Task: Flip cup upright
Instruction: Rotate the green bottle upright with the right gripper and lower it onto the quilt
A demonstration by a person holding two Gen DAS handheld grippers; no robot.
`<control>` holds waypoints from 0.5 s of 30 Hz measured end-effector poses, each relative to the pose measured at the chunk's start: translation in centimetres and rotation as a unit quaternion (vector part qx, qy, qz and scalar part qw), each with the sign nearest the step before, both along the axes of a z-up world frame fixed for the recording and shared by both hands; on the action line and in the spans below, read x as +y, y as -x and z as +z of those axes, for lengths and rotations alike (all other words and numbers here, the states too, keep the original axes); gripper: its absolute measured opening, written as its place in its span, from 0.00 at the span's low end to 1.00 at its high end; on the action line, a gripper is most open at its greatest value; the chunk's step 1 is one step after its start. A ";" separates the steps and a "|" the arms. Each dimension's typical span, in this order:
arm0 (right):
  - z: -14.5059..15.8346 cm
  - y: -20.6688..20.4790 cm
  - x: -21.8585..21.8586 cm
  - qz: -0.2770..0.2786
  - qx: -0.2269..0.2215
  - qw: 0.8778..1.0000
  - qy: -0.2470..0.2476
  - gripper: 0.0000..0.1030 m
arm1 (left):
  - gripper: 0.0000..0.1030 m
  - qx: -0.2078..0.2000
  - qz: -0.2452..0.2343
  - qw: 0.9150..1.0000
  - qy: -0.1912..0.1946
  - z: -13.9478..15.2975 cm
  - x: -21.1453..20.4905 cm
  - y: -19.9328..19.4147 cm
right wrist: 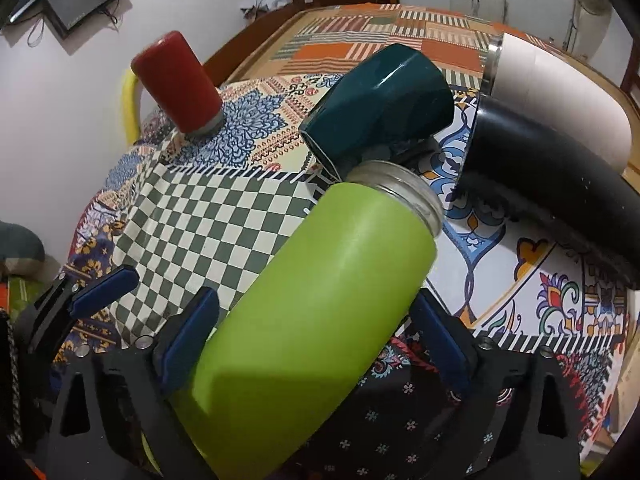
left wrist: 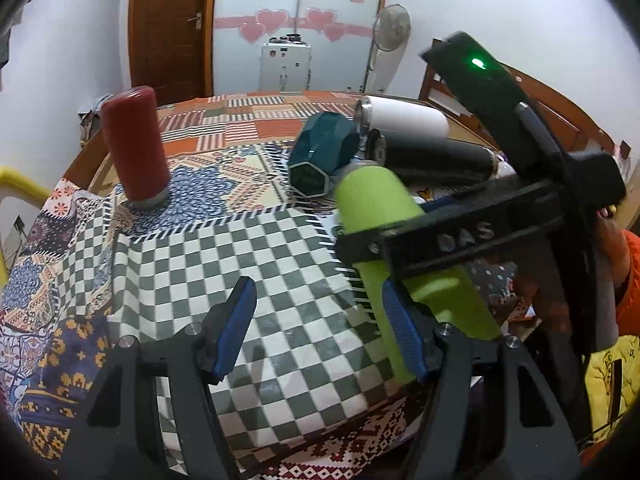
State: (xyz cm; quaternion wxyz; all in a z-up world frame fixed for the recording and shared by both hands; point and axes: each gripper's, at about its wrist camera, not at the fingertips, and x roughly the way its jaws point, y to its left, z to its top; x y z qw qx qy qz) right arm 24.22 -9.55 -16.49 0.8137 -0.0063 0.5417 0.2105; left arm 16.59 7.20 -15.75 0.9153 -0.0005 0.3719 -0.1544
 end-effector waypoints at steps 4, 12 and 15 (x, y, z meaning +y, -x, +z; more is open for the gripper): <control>0.0 -0.3 -0.4 0.003 0.005 1.000 -0.011 0.77 | 0.63 -0.001 -0.009 1.000 -0.002 0.3 -0.5 0.1; 0.6 0.7 -1.5 0.020 0.003 1.000 -0.016 0.66 | 0.63 0.002 0.016 1.000 0.000 0.8 1.0 0.2; 1.1 1.5 -1.4 0.031 -0.021 0.999 -0.002 0.63 | 0.63 0.001 0.031 1.000 0.001 1.1 1.8 0.2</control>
